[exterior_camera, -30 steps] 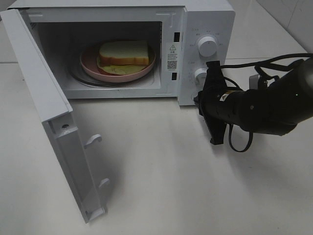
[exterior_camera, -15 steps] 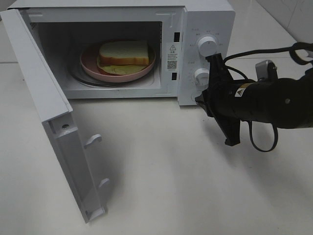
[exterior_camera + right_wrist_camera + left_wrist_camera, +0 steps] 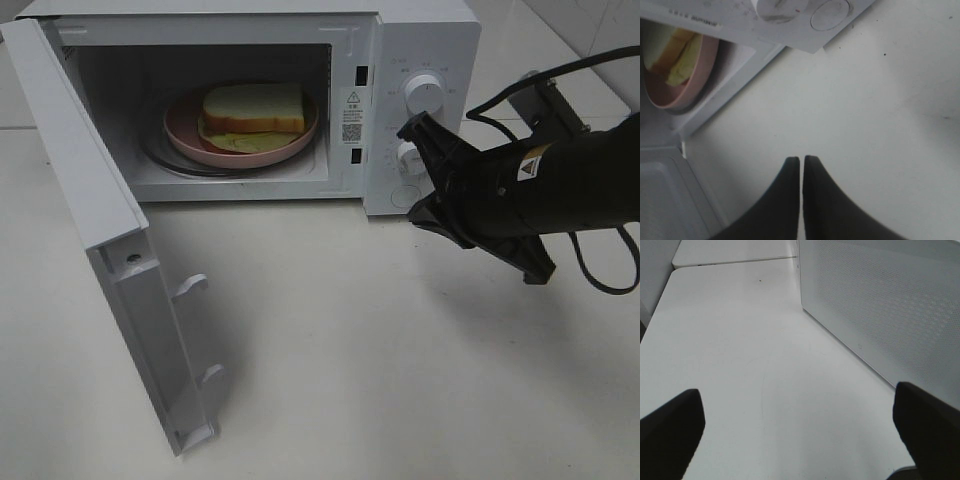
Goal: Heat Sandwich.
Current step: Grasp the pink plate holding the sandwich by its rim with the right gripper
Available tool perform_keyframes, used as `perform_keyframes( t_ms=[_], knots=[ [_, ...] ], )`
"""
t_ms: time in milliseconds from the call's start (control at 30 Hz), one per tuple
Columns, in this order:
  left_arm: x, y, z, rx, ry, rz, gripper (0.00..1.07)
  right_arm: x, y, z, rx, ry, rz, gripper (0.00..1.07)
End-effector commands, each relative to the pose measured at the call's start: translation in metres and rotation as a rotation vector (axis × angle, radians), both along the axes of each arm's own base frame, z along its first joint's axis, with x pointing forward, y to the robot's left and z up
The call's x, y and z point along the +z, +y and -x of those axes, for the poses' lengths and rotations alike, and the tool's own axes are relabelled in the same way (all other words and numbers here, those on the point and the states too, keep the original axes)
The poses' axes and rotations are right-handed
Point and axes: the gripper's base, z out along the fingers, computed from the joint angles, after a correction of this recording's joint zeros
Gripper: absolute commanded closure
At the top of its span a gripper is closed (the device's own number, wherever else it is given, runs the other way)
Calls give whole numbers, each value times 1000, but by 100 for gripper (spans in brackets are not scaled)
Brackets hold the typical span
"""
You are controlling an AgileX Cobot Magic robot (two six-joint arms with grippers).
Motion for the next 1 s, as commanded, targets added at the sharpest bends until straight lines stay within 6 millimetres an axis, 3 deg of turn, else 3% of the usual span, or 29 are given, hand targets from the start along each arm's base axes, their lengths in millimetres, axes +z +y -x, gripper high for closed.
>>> perform_keyframes(
  t_ms=[33, 367, 700, 1000],
  knots=[
    [-1, -1, 4, -4, -25, 13, 9, 3, -1, 5, 102, -3, 86, 101],
    [-1, -1, 4, -4, -25, 13, 9, 7, -3, 16, 451, 17, 341, 98],
    [-1, -1, 4, -4, -25, 13, 9, 22, 0, 19, 994, -40, 617, 96],
    [-1, -1, 4, -4, -25, 13, 9, 21, -1, 23, 1424, -171, 804, 94]
  ],
)
